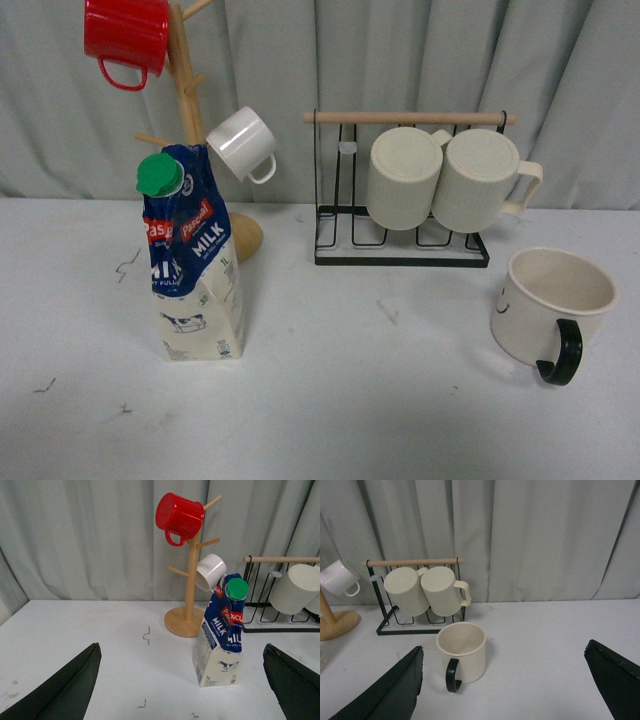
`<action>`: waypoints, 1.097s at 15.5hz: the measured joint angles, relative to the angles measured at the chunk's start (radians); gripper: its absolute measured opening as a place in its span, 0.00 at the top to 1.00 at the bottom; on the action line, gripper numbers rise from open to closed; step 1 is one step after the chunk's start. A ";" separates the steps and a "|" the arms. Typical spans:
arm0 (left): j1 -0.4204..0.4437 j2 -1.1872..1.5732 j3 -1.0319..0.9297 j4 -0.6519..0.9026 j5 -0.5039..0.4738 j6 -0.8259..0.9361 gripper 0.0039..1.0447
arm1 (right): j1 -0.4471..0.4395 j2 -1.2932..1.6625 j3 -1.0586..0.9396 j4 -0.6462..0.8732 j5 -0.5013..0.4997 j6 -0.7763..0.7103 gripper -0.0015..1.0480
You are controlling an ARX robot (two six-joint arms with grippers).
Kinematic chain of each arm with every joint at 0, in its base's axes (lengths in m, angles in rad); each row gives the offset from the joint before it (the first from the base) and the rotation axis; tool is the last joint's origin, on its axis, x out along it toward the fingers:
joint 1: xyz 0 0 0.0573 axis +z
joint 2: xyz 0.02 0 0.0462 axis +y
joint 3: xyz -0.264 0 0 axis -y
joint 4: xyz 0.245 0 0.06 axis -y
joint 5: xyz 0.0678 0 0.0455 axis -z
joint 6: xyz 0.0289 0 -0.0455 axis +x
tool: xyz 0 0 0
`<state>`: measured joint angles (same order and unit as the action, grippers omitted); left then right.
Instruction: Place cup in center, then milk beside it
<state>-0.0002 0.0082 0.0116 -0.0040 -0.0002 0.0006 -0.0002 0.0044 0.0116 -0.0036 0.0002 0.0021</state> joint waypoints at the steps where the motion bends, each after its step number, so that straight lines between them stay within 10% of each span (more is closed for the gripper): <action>1: 0.000 0.000 0.000 0.000 0.000 0.000 0.06 | 0.000 0.000 0.000 0.000 0.000 0.000 0.06; 17: 0.000 0.000 0.000 0.000 0.000 0.000 0.06 | 0.000 0.000 0.000 0.000 0.000 0.000 0.06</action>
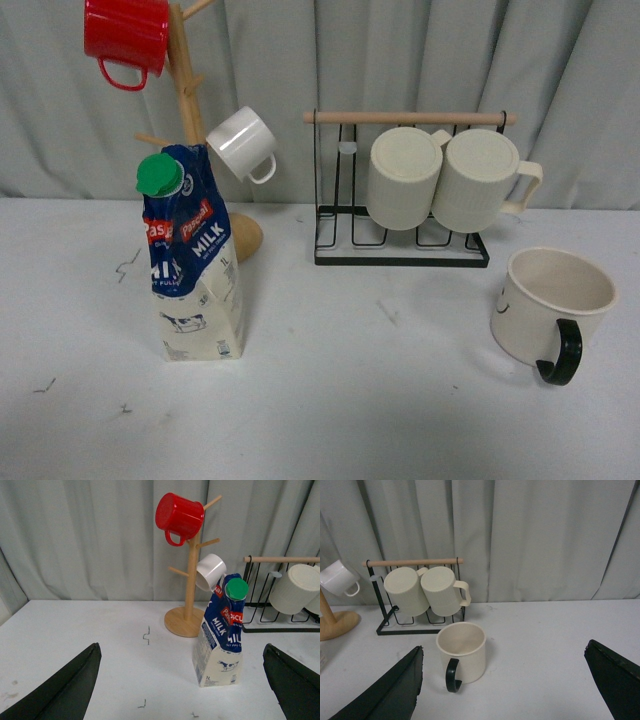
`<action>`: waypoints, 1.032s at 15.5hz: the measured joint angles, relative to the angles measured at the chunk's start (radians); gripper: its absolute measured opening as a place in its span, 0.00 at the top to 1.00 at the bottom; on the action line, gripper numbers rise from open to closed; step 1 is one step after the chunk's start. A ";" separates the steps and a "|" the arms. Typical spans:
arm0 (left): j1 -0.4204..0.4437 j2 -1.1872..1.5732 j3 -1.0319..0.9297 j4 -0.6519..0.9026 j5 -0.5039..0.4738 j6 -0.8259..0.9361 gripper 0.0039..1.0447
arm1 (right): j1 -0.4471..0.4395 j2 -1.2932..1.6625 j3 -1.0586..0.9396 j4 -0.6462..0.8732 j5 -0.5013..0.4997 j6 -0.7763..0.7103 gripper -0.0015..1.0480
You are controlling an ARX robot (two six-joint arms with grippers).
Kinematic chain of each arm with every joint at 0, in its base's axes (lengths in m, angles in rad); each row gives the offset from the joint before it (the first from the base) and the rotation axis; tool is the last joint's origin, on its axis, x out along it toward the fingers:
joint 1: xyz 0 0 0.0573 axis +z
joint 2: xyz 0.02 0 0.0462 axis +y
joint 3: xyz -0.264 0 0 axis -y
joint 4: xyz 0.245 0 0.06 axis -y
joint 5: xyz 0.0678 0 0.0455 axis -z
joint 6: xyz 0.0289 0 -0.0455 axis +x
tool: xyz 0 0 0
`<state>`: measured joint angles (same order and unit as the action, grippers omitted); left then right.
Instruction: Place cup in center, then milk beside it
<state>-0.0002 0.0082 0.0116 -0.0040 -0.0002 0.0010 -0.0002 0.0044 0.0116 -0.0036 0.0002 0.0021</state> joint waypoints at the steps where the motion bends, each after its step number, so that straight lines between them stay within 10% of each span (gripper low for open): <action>1: 0.000 0.000 0.000 0.000 0.000 0.000 0.06 | 0.000 0.000 0.000 0.000 0.000 0.000 0.06; 16: 0.000 0.000 0.000 0.000 0.000 0.000 0.06 | 0.000 0.000 0.000 0.000 0.000 0.000 0.06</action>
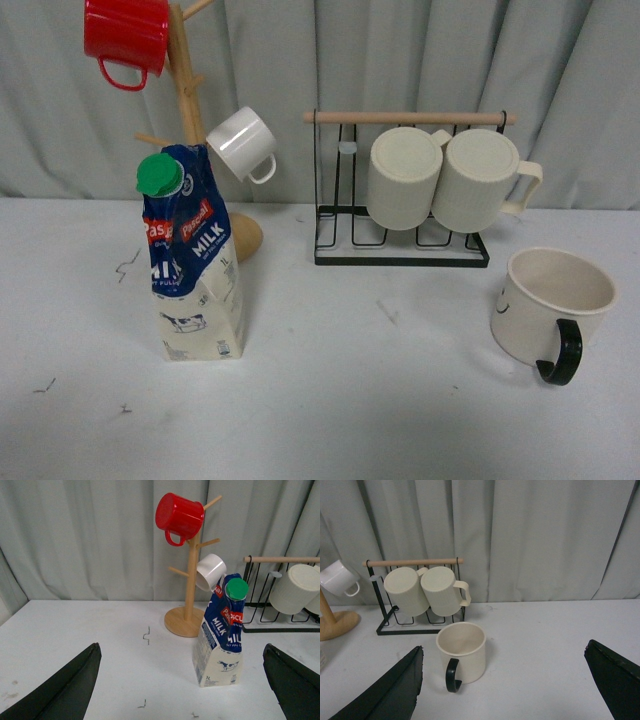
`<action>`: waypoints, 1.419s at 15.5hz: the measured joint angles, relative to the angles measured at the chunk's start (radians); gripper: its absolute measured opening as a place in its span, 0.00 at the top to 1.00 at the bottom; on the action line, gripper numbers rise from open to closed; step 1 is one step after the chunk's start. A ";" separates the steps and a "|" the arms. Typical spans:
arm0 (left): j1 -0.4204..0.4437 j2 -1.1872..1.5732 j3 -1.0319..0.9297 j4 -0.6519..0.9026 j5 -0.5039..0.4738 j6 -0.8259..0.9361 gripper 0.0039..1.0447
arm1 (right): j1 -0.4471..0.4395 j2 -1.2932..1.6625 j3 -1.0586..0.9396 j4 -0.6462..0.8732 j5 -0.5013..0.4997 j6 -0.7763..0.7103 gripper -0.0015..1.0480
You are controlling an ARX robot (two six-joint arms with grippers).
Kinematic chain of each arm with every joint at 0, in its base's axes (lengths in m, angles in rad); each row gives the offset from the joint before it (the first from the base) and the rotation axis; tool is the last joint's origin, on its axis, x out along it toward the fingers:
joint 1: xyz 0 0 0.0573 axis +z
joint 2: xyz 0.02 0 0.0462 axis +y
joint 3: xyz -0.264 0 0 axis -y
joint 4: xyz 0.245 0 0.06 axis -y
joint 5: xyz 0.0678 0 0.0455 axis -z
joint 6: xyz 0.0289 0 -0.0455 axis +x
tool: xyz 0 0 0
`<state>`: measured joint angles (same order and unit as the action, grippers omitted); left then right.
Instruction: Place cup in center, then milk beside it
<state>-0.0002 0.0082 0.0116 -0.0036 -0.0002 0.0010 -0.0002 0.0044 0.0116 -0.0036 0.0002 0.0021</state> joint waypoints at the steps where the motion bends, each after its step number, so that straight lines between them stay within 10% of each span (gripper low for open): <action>1: 0.000 0.000 0.000 0.000 0.000 0.000 0.06 | 0.000 0.000 0.000 0.000 0.000 0.000 0.06; 8: 0.000 0.000 0.000 0.000 0.000 0.000 0.06 | -0.005 0.015 0.010 -0.033 -0.009 -0.021 0.06; 14: 0.000 0.000 0.000 0.000 0.000 0.000 0.06 | -0.166 0.822 0.349 0.516 -0.012 0.097 0.06; 22: 0.000 0.000 0.000 0.000 0.000 0.000 0.06 | -0.063 1.561 0.843 0.284 0.117 0.344 0.06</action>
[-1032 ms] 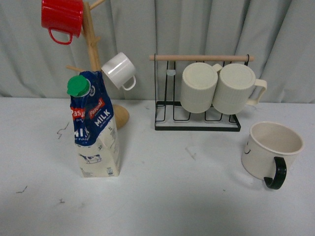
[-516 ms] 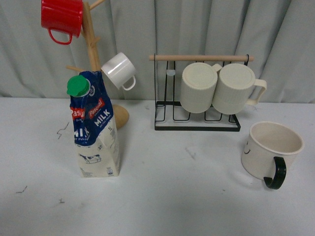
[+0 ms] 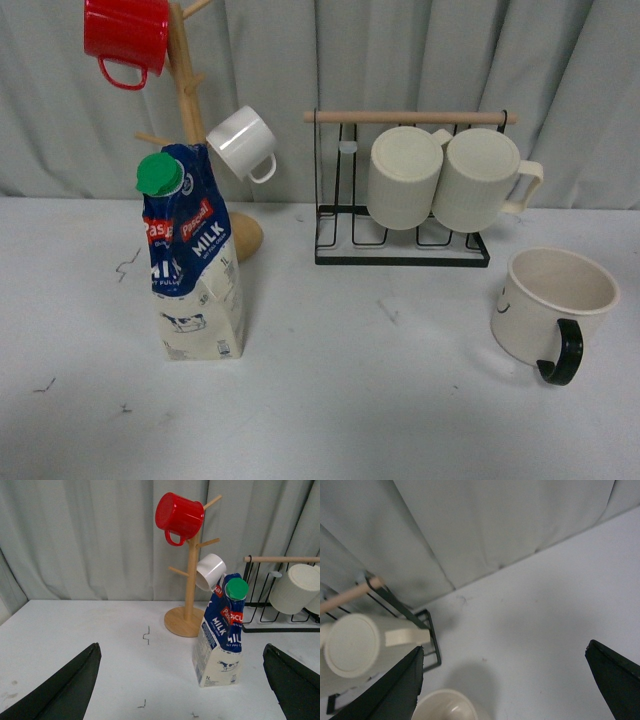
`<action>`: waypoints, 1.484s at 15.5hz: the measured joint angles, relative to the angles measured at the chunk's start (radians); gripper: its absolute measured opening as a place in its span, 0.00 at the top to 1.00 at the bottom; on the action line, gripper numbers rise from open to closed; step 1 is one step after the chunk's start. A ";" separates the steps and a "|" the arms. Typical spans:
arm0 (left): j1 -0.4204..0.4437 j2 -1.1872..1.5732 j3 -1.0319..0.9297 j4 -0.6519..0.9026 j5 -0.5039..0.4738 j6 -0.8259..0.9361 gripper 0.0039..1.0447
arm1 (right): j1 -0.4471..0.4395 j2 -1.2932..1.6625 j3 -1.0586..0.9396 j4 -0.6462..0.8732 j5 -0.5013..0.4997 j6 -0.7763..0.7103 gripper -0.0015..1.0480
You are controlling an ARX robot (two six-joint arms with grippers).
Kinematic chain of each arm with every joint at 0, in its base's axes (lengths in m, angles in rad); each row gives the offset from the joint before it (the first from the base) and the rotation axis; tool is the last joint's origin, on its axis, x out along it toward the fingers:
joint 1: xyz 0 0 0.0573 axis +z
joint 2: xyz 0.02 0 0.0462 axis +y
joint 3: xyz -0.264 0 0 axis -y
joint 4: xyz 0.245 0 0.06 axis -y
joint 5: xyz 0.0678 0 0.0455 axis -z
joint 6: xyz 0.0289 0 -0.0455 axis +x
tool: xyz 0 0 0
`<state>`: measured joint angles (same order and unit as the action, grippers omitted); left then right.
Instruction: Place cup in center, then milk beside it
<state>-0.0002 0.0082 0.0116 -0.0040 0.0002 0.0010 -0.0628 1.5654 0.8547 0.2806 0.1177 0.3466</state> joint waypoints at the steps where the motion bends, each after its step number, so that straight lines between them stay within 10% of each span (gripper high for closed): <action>1: 0.000 0.000 0.000 0.000 0.000 0.000 0.06 | 0.015 0.047 0.031 -0.048 -0.003 0.017 0.06; 11: 0.000 0.000 0.000 0.000 0.000 0.000 0.06 | 0.116 0.412 0.173 -0.182 -0.047 0.084 0.07; 19: 0.000 0.000 0.000 0.000 0.000 0.000 0.06 | 0.115 0.397 0.171 -0.181 -0.042 0.073 0.94; 23: 0.000 0.000 0.000 0.000 0.000 0.000 0.06 | 0.249 0.279 0.188 -0.236 -0.108 0.008 0.97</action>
<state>-0.0002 0.0082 0.0116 -0.0040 -0.0002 0.0006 0.1867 1.8442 1.0431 0.0444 0.0093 0.3550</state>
